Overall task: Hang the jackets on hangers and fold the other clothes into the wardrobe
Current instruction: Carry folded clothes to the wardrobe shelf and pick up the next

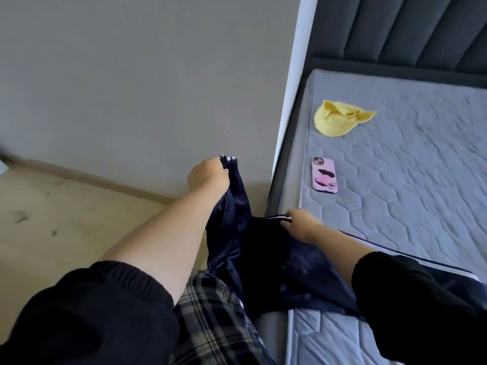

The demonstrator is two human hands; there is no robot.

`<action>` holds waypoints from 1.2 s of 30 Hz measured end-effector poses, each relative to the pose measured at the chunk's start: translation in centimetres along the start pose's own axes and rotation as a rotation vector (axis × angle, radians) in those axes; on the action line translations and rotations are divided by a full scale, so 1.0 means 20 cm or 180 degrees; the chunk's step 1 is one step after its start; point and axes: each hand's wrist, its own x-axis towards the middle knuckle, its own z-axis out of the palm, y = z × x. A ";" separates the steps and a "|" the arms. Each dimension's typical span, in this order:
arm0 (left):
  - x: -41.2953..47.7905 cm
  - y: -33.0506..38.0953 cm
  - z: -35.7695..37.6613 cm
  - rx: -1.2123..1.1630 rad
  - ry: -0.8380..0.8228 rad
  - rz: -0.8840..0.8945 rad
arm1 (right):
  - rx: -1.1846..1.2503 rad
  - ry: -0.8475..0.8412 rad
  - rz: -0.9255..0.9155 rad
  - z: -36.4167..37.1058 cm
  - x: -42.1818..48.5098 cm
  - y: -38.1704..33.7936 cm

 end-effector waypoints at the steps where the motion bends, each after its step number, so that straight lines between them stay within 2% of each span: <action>1: -0.01 0.01 0.03 0.0002 -0.0007 0.0019 | -0.0119 -0.0002 0.0037 0.07 -0.02 0.06; 3: -0.04 0.06 0.09 -0.0077 -0.0023 0.0024 | -0.0407 -0.0055 -0.0007 0.20 -0.08 0.16; 5: -0.09 0.12 0.14 -0.0217 -0.0204 0.0126 | -0.0309 -0.0062 -0.0083 0.30 -0.14 0.22; 8: -0.17 0.22 0.24 -0.0658 -0.0636 0.0305 | 0.0917 0.0167 0.0054 0.34 -0.14 0.25; 11: -0.25 0.30 0.34 -0.1072 -0.1006 0.0328 | 0.2735 0.0289 0.0499 0.27 -0.13 0.30; 13: -0.31 0.33 0.41 -0.1569 -0.1778 0.0310 | 0.3686 0.0358 0.0934 0.20 -0.15 0.36; 15: -0.39 0.33 0.49 -0.2095 -0.2934 0.0192 | 0.4036 0.0458 0.1306 0.15 -0.15 0.40; 16: -0.41 0.31 0.53 -0.1916 -0.3098 0.0342 | 0.4161 0.0601 0.1462 0.16 -0.15 0.43; 18: -0.41 0.23 0.62 -0.1003 -0.2967 0.0943 | 0.4635 0.0587 0.1714 0.17 -0.18 0.43; 20: -0.40 0.17 0.67 -0.0435 -0.2920 0.1412 | 0.4818 0.0246 0.1671 0.20 -0.20 0.44; 23: -0.44 0.13 0.70 -0.0203 -0.2945 0.1722 | 0.4905 -0.0069 0.1424 0.19 -0.22 0.41; 26: -0.52 0.11 0.76 0.0160 -0.2532 0.2101 | 0.5338 -0.0234 0.1325 0.17 -0.24 0.36; 31: -0.57 0.13 0.82 -0.0094 -0.1786 0.2024 | 0.5513 -0.0265 0.1224 0.09 -0.27 0.29; 33: -0.60 0.14 0.85 0.0181 -0.1686 0.2194 | 0.4945 -0.0016 0.1267 0.07 -0.27 0.28; 36: -0.63 0.16 0.87 0.0261 -0.1546 0.2405 | 0.3091 0.0450 0.1326 0.06 -0.26 0.35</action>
